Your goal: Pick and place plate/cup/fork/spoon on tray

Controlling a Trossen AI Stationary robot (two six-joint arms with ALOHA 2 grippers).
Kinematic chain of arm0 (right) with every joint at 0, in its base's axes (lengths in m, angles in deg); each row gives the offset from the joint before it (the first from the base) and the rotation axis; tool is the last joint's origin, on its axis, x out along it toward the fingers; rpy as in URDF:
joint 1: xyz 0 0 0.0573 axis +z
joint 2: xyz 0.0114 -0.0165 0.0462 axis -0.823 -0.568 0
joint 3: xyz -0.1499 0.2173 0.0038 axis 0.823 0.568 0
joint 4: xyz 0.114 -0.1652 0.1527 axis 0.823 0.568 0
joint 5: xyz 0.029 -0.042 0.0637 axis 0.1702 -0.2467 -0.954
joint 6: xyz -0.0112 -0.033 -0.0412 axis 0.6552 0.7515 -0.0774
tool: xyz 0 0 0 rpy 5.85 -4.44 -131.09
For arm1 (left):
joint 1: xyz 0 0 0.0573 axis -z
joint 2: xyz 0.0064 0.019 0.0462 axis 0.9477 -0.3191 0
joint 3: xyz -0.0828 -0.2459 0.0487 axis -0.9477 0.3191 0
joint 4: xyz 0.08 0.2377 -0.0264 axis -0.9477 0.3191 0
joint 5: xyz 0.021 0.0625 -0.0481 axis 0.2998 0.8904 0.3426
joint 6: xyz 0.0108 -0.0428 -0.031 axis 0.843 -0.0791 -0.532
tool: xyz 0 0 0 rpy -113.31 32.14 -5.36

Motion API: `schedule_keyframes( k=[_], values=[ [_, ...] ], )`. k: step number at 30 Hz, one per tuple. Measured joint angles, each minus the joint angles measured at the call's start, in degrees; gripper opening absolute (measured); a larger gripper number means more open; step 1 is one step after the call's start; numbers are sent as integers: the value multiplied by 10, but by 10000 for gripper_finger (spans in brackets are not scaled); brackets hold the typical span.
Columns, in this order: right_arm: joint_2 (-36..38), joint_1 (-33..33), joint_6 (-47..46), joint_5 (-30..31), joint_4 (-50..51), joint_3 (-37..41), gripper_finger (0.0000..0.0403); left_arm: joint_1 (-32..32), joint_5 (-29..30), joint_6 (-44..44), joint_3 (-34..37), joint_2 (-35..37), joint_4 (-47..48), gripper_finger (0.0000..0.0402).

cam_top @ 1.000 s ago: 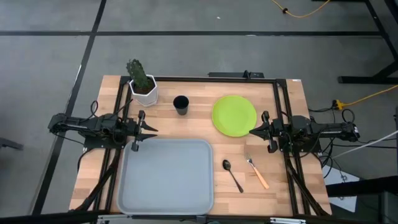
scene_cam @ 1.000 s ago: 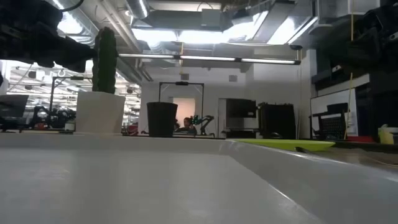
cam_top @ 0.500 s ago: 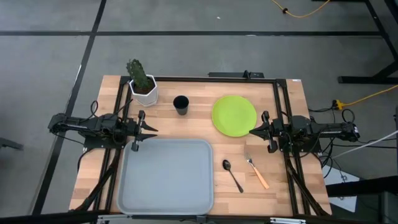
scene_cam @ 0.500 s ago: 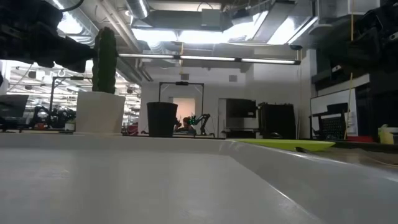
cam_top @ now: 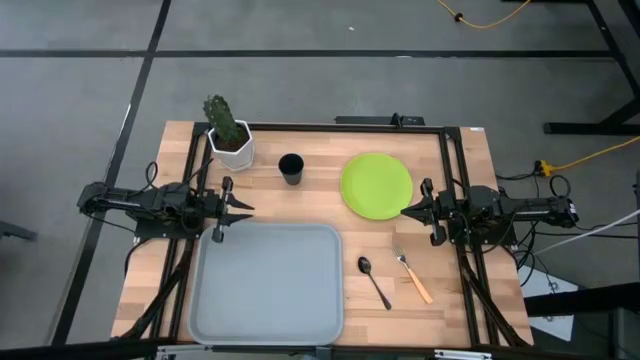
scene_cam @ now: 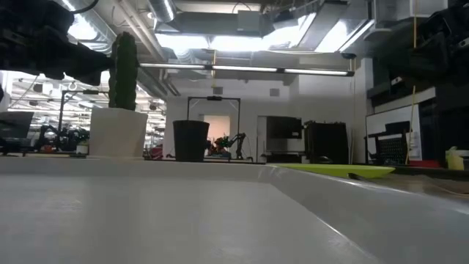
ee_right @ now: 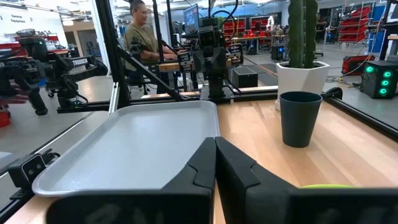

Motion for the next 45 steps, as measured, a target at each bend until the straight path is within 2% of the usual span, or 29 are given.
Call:
schedule_keyframes(
  k=[5,12,17,22,27,30,40,45],
  values=[
    [0,0,-2,0,0,0,11,0,49,67,0,0,-8,83],
    [0,0,0,0,-28,0,11,0,58,145,0,0,-10,83],
    [0,0,-9,0,-43,0,11,0,41,73,0,0,-26,83],
    [0,0,-91,2,-43,0,11,0,42,-18,0,0,-34,83],
    [0,0,-128,1,-46,0,11,0,92,-13,0,0,-33,83],
    [0,0,-124,4,-59,0,11,0,87,-38,0,0,-15,83],
    [-1,0,-124,5,-101,0,11,0,91,-33,0,0,-15,83],
    [-7,2,-170,-3,-132,0,11,0,92,-33,0,0,-15,83]
  ],
)
